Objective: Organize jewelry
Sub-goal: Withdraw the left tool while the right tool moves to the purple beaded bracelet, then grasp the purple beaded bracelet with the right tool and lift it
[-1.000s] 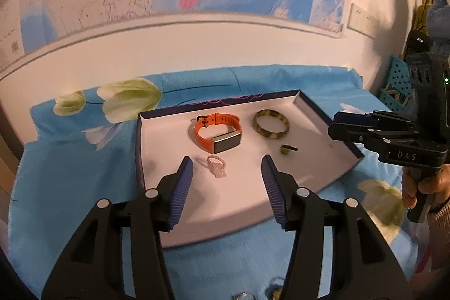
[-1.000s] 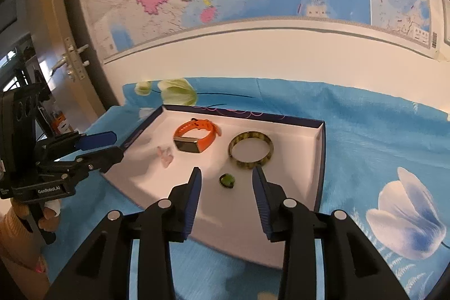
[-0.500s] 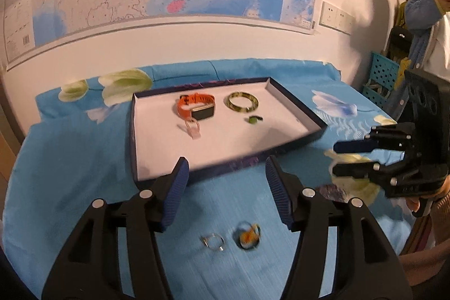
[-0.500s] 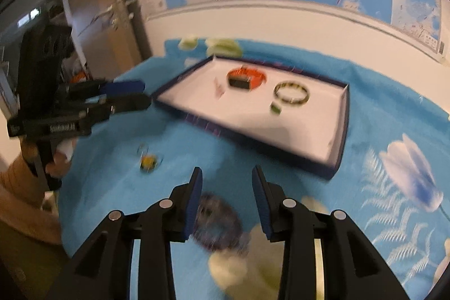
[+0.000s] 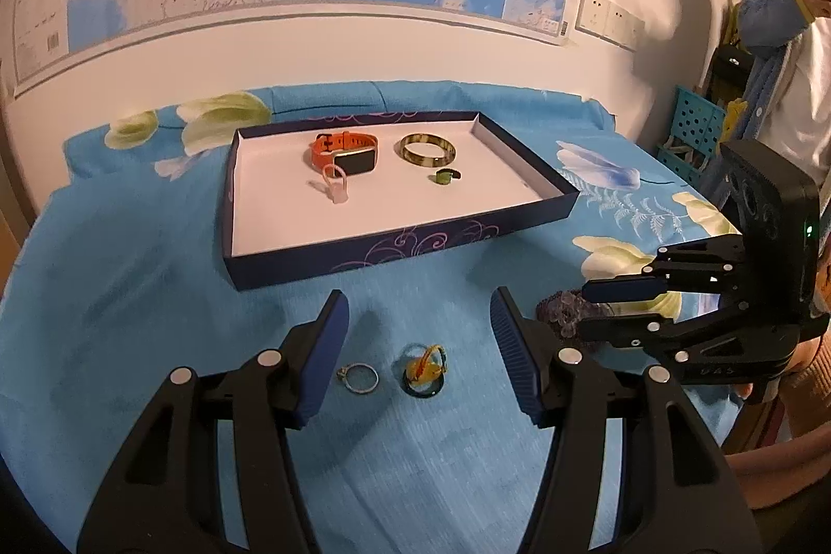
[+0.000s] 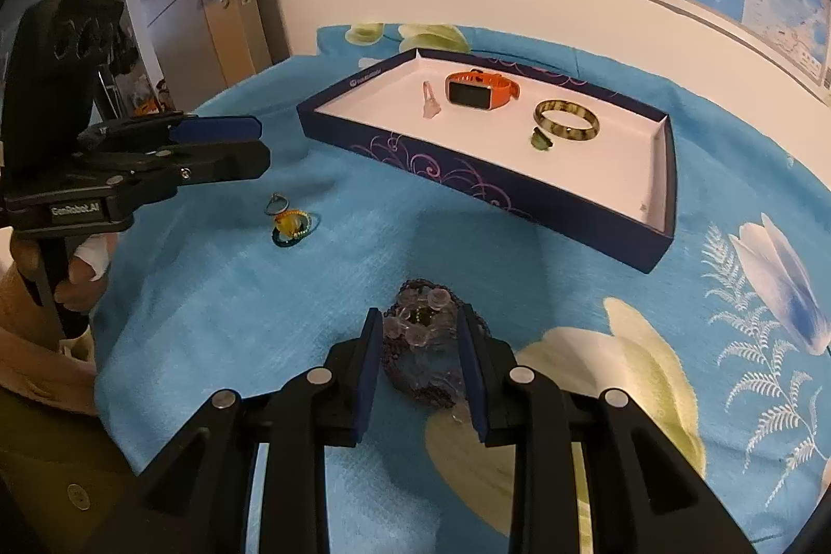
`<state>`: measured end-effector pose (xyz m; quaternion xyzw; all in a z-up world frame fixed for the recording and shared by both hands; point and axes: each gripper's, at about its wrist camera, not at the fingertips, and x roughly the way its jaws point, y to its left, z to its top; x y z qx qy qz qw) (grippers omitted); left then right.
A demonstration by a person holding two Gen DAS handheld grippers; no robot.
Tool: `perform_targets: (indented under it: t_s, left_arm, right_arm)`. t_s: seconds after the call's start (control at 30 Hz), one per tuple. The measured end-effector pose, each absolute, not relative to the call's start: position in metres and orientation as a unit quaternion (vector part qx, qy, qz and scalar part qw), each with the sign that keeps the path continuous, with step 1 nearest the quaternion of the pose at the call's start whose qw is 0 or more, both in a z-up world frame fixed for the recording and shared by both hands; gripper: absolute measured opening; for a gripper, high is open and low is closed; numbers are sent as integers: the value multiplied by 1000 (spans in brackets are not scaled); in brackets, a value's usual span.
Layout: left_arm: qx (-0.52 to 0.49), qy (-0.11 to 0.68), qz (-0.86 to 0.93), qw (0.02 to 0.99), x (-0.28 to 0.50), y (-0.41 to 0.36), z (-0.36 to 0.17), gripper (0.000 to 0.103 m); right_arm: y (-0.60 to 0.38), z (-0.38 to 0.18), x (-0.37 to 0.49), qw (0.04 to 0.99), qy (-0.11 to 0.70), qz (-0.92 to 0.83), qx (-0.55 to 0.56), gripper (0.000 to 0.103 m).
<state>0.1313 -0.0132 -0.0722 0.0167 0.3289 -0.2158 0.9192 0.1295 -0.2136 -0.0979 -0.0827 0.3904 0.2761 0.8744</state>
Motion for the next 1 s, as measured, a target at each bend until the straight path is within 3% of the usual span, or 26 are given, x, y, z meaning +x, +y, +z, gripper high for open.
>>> perform_targets:
  t_s: [0.17, 0.3, 0.37, 1.0]
  left_arm:
    - [15, 332, -216, 918, 129, -12, -75, 56]
    - [12, 336, -218, 916, 130, -12, -77, 56]
    - [11, 337, -218, 916, 131, -12, -78, 56]
    - [5, 337, -221, 915, 128, -5, -80, 56]
  right_arm:
    - [-209, -101, 129, 877, 388, 265, -102, 27]
    - [-211, -101, 129, 879, 387, 260, -101, 19]
    - [-211, -101, 129, 877, 391, 264, -98, 8]
    - [-252, -54, 131, 890, 346, 294, 43, 7]
